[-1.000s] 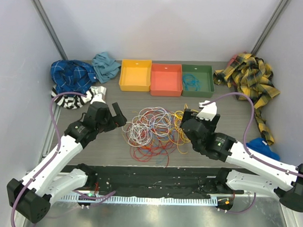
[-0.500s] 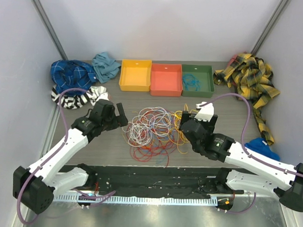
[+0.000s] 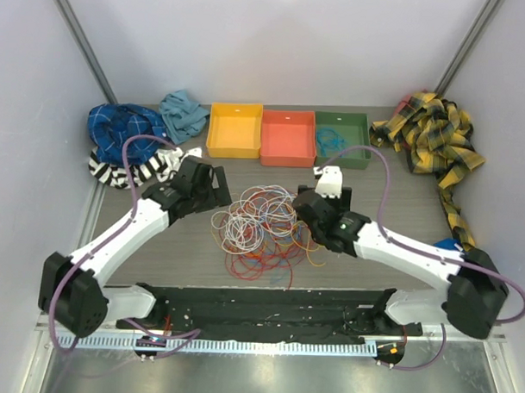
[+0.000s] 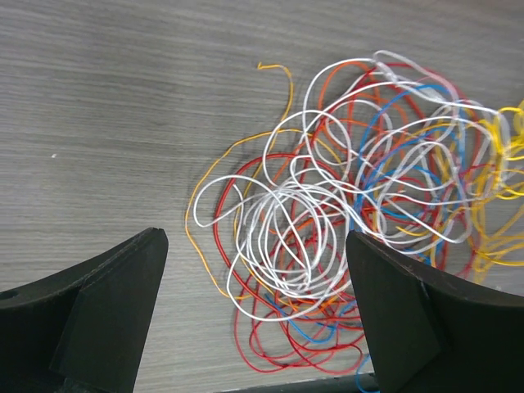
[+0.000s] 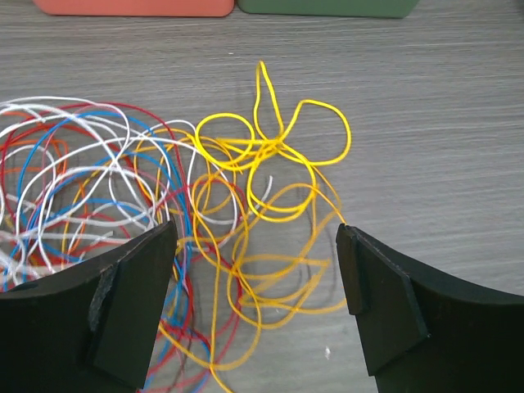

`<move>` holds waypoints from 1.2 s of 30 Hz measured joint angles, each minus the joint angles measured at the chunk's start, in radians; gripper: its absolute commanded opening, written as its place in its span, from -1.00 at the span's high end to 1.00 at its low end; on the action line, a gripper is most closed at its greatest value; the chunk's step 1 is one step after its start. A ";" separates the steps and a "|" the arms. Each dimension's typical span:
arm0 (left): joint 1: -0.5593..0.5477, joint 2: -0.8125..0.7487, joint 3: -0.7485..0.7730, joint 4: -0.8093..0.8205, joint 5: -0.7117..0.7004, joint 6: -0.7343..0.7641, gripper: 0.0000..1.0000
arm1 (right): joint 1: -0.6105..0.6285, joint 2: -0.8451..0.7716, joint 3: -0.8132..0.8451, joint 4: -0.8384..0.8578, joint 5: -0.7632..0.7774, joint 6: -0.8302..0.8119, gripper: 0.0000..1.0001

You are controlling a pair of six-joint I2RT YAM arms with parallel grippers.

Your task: Untangle the cables

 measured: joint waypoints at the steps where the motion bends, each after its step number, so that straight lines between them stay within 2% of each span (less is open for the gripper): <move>1: 0.000 -0.026 0.000 -0.005 -0.002 0.000 -0.93 | -0.023 0.041 0.014 0.021 -0.024 -0.006 -0.73; 6: 0.000 -0.195 -0.042 -0.018 -0.006 -0.016 -0.94 | -0.090 0.219 0.089 0.124 -0.128 -0.057 -0.66; 10: 0.000 -0.271 -0.097 -0.039 -0.005 -0.024 -0.95 | -0.103 0.354 0.182 0.183 -0.198 -0.107 -0.63; 15: 0.000 -0.303 -0.122 -0.072 -0.005 -0.020 -0.96 | -0.111 0.410 0.222 0.214 -0.251 -0.139 -0.54; 18: 0.000 -0.319 -0.123 -0.079 -0.006 -0.014 -0.97 | -0.117 0.431 0.235 0.222 -0.270 -0.148 -0.40; 19: 0.000 -0.320 -0.123 -0.080 -0.006 -0.012 -0.97 | -0.119 0.441 0.240 0.223 -0.274 -0.149 -0.27; 23: 0.000 -0.318 -0.123 -0.081 -0.005 0.000 -0.97 | -0.137 0.498 0.264 0.223 -0.290 -0.156 0.03; 25: 0.000 -0.313 -0.123 -0.081 -0.005 0.002 -0.97 | -0.145 0.523 0.274 0.219 -0.295 -0.159 0.25; 26: 0.000 -0.310 -0.124 -0.081 -0.005 0.004 -0.98 | -0.148 0.533 0.276 0.218 -0.298 -0.160 0.53; 29: 0.000 -0.305 -0.124 -0.081 -0.005 0.004 -0.97 | -0.158 0.536 0.277 0.206 -0.299 -0.163 0.98; 36: 0.000 -0.298 -0.124 -0.080 -0.005 0.004 -0.98 | -0.158 0.465 0.349 0.142 -0.298 -0.169 0.98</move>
